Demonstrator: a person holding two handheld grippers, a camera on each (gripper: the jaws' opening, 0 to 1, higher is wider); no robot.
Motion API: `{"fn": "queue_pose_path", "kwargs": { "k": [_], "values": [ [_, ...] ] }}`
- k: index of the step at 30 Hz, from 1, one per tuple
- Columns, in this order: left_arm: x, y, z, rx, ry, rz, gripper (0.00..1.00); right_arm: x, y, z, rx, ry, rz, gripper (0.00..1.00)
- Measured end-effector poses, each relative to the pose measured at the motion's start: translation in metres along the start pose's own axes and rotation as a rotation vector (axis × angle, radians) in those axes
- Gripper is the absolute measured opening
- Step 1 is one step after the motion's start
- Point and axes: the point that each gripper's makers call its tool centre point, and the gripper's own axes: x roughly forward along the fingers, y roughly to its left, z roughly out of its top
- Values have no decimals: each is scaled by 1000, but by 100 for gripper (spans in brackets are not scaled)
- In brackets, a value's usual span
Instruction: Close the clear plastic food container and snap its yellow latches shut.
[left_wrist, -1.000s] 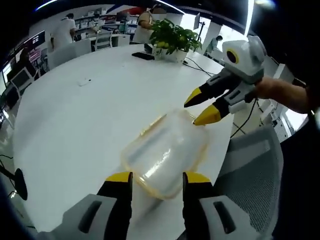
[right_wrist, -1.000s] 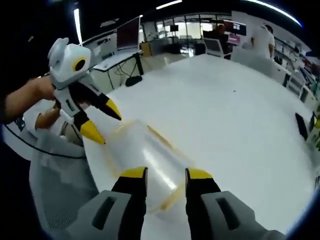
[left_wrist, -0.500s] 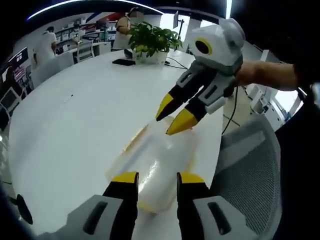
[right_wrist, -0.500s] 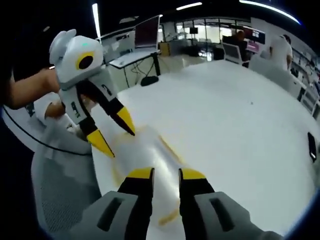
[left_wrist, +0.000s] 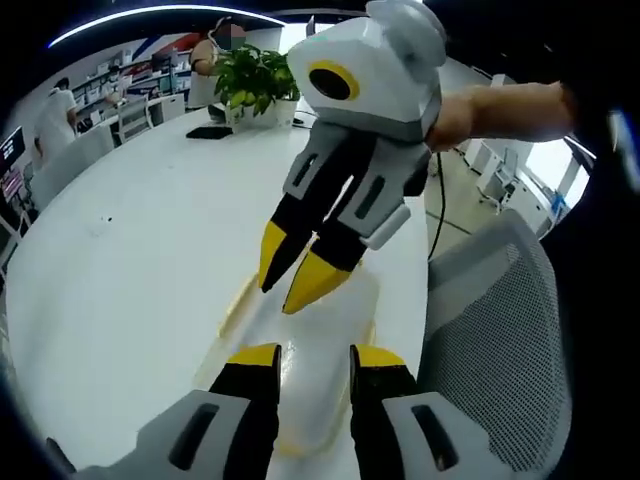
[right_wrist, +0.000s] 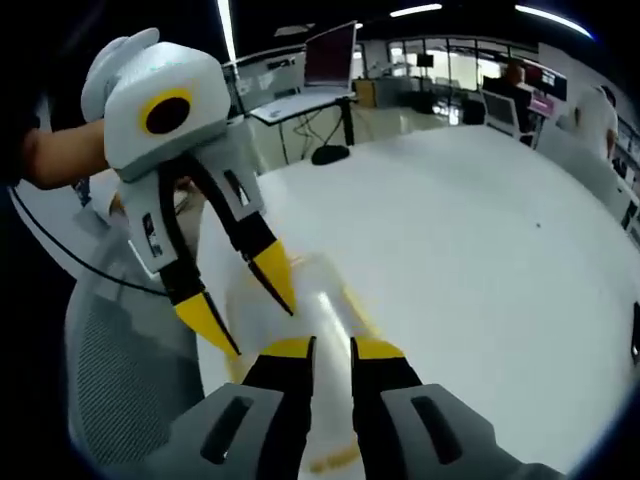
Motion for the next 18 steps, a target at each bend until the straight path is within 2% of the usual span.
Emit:
{"fn": "queue_pose_path", "kwargs": {
  "k": [6,11,16,18],
  "values": [
    [7,-5,-2,31,16,-22,20,5,-3,4,-70,15,18,13],
    [9,-10,-4,50,20,-28,21,7,-7,4,-120,33,34,18],
    [9,-15,-8,86,24,-21,24,12,-10,4,-133,53,71,29],
    [9,-17,-10,106,28,-21,27,14,-12,2,-135,72,83,30]
  ]
}}
